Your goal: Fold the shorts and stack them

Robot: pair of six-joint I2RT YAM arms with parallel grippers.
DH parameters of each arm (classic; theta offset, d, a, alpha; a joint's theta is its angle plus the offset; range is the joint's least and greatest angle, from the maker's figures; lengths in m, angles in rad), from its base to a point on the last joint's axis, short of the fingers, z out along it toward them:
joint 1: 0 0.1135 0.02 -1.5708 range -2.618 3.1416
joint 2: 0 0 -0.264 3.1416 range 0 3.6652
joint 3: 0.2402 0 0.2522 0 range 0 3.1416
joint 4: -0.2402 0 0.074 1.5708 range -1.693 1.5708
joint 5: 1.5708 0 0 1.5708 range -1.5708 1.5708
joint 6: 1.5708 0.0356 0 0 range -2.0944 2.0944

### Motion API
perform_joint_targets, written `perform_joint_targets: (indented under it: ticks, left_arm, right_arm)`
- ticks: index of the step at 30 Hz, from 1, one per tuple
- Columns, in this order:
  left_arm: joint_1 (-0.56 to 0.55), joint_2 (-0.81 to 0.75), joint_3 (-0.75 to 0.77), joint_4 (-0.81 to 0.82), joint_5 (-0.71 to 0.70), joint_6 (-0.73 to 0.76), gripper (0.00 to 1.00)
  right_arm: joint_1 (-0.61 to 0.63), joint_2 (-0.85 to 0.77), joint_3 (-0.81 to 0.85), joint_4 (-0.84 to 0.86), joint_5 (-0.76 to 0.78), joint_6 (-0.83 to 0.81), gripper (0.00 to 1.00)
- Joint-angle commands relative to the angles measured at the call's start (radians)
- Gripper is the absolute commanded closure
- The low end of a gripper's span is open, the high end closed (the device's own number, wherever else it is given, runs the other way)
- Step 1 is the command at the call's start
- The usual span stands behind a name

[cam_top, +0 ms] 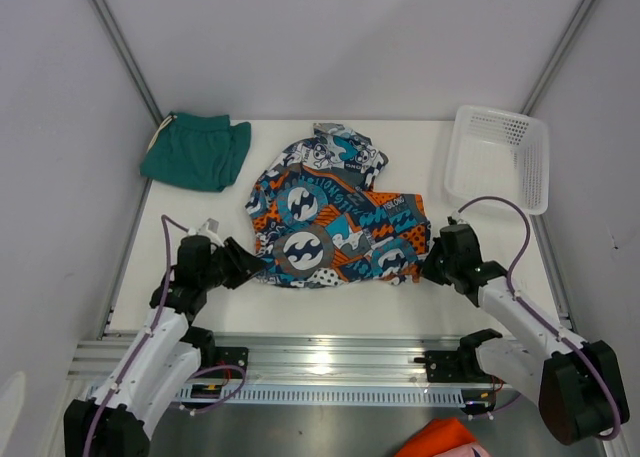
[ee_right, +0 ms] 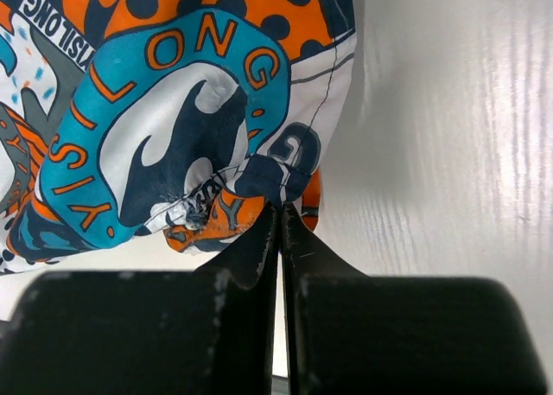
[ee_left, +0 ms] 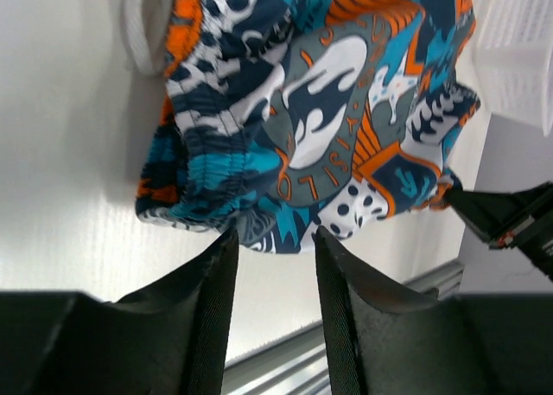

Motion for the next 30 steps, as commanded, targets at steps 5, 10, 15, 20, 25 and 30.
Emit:
perform_joint_targets:
  ticks: [5, 10, 15, 20, 25, 30]
  left_arm:
    - [-0.078, -0.043, -0.003, 0.004, -0.099, -0.072, 0.44]
    - [-0.078, -0.059, 0.01, -0.052, -0.13, -0.06, 0.35]
    - [-0.078, -0.028, 0.004, -0.081, -0.167, -0.052, 0.35]
    - [-0.078, 0.012, -0.065, 0.052, -0.135, -0.064, 0.38]
    - [-0.085, 0.091, -0.091, 0.128, -0.106, -0.083, 0.41]
    - [-0.088, 0.209, -0.074, 0.224, -0.109, -0.086, 0.53]
  right_arm:
    - [-0.032, -0.107, 0.021, -0.083, 0.126, -0.023, 1.0]
    - [-0.044, -0.104, 0.024, -0.086, 0.131, -0.021, 1.0]
    - [-0.046, -0.081, 0.024, -0.065, 0.12, -0.029, 1.0]
    - [-0.047, -0.075, 0.028, -0.054, 0.111, -0.031, 1.0]
    - [-0.05, -0.077, 0.031, -0.049, 0.1, -0.026, 1.0]
    - [-0.052, -0.07, 0.03, -0.037, 0.094, -0.02, 1.0]
